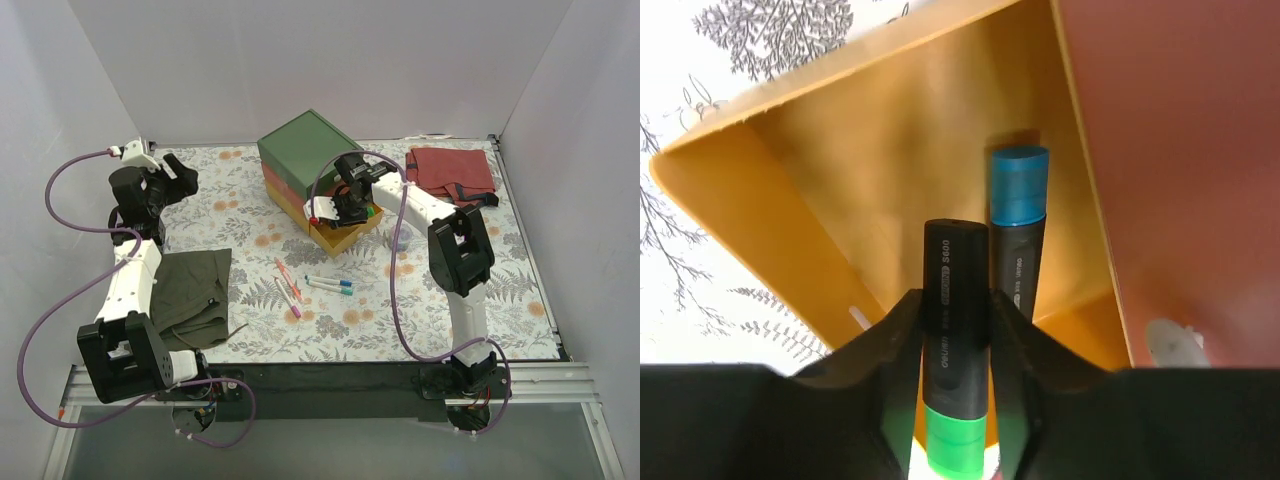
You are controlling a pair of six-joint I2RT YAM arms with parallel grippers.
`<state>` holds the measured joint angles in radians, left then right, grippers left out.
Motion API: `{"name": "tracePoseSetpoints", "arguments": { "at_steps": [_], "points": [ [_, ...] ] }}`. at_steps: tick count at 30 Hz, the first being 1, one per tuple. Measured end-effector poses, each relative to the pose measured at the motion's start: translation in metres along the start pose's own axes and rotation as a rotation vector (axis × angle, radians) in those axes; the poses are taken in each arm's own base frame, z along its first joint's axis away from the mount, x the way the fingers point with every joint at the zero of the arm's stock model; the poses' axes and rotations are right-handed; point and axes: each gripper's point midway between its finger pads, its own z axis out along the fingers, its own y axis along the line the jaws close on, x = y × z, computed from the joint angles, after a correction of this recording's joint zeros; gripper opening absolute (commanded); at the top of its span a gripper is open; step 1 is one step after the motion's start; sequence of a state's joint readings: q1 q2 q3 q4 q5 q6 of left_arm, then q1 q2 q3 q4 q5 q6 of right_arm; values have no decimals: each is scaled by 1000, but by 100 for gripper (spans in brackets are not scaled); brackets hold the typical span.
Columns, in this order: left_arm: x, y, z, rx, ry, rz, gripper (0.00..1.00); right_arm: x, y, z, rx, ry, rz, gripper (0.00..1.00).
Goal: Sort the stationery into containers
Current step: Place the pen in the drawer.
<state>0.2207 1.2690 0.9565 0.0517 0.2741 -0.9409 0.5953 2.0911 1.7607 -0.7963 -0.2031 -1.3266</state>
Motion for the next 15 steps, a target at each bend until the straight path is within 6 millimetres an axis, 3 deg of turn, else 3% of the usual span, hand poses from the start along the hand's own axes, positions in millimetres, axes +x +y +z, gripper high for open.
{"name": "tracePoseSetpoints", "arguments": {
  "at_steps": [6,11,13,15],
  "points": [
    [-3,1,1,-1,-5,2,70,0,-2,-4,19,2,-40,60],
    [1,7,15,-1,11,-7,70,-7,-6,-29,71,-17,8,60],
    [1,8,33,17,22,-21,66,-10,-9,-46,105,-41,84,54],
    [2,9,56,48,38,-51,58,-11,-12,-65,142,-81,183,35]
  ]
}}
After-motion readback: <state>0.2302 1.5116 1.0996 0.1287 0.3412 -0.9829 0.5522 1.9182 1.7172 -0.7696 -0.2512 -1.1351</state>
